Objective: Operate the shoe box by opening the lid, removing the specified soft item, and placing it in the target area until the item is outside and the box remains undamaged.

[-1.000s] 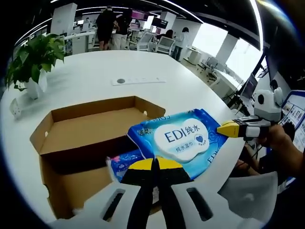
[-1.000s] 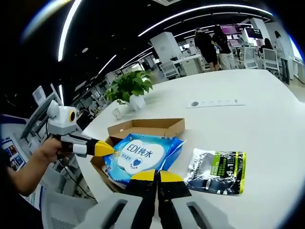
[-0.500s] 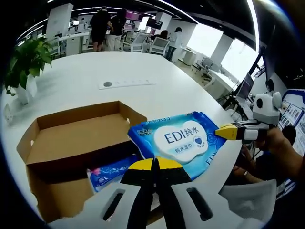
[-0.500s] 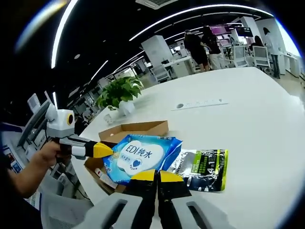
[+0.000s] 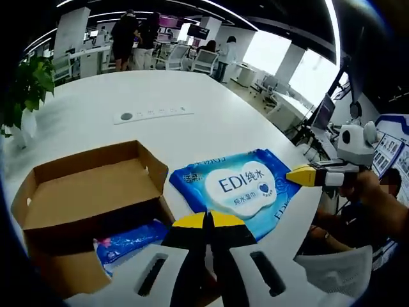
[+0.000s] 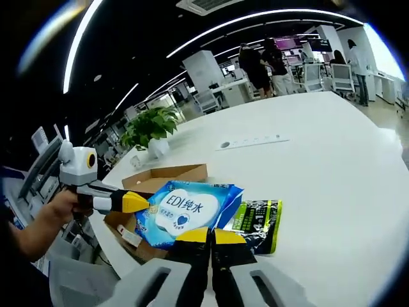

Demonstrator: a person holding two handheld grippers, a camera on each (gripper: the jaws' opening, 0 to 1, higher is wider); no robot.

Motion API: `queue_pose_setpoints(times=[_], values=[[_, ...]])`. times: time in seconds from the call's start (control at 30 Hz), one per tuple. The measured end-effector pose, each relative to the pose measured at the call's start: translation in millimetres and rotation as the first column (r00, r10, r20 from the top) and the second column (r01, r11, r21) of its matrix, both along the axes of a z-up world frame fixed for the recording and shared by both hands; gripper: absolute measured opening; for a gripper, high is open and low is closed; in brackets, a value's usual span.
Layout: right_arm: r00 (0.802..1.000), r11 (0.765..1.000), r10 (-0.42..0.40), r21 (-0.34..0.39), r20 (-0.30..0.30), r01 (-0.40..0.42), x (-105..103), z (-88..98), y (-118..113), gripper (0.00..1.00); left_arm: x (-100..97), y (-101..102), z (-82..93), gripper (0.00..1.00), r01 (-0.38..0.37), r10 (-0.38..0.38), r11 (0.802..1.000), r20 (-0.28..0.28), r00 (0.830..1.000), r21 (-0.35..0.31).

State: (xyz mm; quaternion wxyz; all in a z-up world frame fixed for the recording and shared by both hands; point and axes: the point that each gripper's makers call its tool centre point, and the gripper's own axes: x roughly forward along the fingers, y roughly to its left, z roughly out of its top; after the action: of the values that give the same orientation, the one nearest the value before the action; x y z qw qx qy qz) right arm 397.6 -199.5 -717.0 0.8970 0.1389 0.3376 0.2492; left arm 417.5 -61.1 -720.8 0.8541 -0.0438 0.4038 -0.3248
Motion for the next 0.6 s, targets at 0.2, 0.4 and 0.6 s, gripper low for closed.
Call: queue_pose_setpoints(times=[0.2,0.4,0.6], values=[[1.000,1.000,-0.012,-0.014,0.003,0.012,5,-7.5,-12,0.00,5.2,-11,-5.0,0.00,0.004,-0.004,1.000,-0.002,1.000,-0.013],[1.000,0.999,-0.019,-0.030,0.011,0.019,14,-15.6,-21,0.00,13.7,-20,-13.0,0.00,0.000,0.000,1.000,0.001,1.000,-0.018],[1.000,0.998,-0.025,-0.064,-0.001,0.025,27,-30.0,-27,0.00,22.2,-26,-25.6,0.00,-0.006,0.006,1.000,-0.004,1.000,-0.011]])
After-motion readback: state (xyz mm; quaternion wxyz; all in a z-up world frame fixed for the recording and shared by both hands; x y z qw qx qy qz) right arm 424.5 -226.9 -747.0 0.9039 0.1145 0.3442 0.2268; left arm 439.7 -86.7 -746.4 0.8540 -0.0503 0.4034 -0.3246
